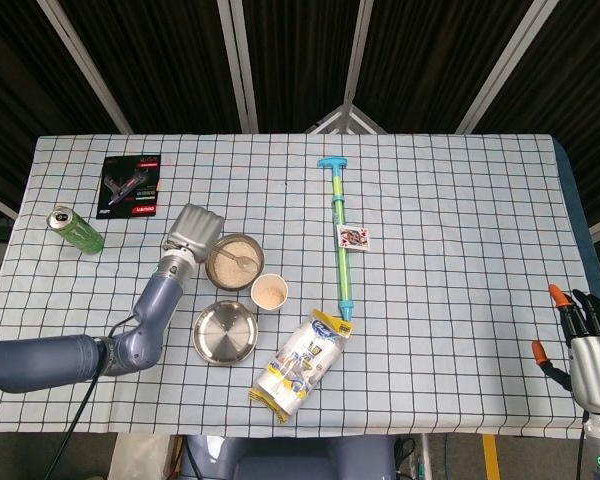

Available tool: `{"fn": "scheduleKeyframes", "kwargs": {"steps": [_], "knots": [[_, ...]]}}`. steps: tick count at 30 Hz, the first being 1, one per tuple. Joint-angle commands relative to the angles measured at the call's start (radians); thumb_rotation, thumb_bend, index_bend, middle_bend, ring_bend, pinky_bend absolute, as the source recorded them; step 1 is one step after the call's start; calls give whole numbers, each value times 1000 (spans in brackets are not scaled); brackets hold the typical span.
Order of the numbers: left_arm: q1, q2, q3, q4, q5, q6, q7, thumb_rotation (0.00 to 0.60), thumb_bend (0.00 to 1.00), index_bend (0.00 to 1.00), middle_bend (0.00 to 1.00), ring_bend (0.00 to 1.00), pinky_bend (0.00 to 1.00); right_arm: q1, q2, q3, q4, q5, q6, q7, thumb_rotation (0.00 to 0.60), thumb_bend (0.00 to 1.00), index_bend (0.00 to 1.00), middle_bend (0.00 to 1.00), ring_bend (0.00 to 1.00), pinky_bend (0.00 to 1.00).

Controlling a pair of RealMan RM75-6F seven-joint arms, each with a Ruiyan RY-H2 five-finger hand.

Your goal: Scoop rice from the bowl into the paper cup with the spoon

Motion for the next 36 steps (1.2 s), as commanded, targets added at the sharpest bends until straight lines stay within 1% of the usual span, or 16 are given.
{"fn": "scheduleKeyframes", "kwargs": {"steps": [1, 11, 17, 22, 27, 30, 36], "knots": [[-13, -3, 1, -16, 8, 5, 2, 600, 626, 540, 1000, 1000, 1000, 0, 0, 0, 0, 0, 0, 0, 600, 383, 68, 219, 133, 137], [-57, -34, 8, -46, 34, 16, 9, 600, 625, 540, 1000, 1000, 1000, 0, -2, 1, 2, -1, 3, 1, 600, 383, 68, 219, 133, 137], [-74, -40, 44, -56, 93, 24, 35, 600, 625, 542, 1000, 1000, 1000, -1, -4, 2, 5, -4, 8, 2, 600, 383, 68, 219, 133, 137], [-74, -39, 88, -44, 188, 31, 51, 600, 625, 543, 1000, 1000, 1000, -1, -6, 3, 8, -5, 11, 3, 600, 383, 68, 219, 133, 137], [-64, -38, 119, -18, 278, 41, 44, 600, 626, 550, 1000, 1000, 1000, -1, -6, 3, 9, -5, 10, 4, 600, 383, 68, 219, 133, 137], [-56, -46, 138, 7, 351, 62, 40, 600, 626, 552, 1000, 1000, 1000, 0, -7, 4, 10, -5, 11, 4, 600, 383, 68, 219, 133, 137], [-41, -71, 178, 70, 540, 98, 25, 600, 625, 552, 1000, 1000, 1000, -1, -8, 4, 12, -6, 13, 5, 600, 383, 68, 219, 133, 137]]}}
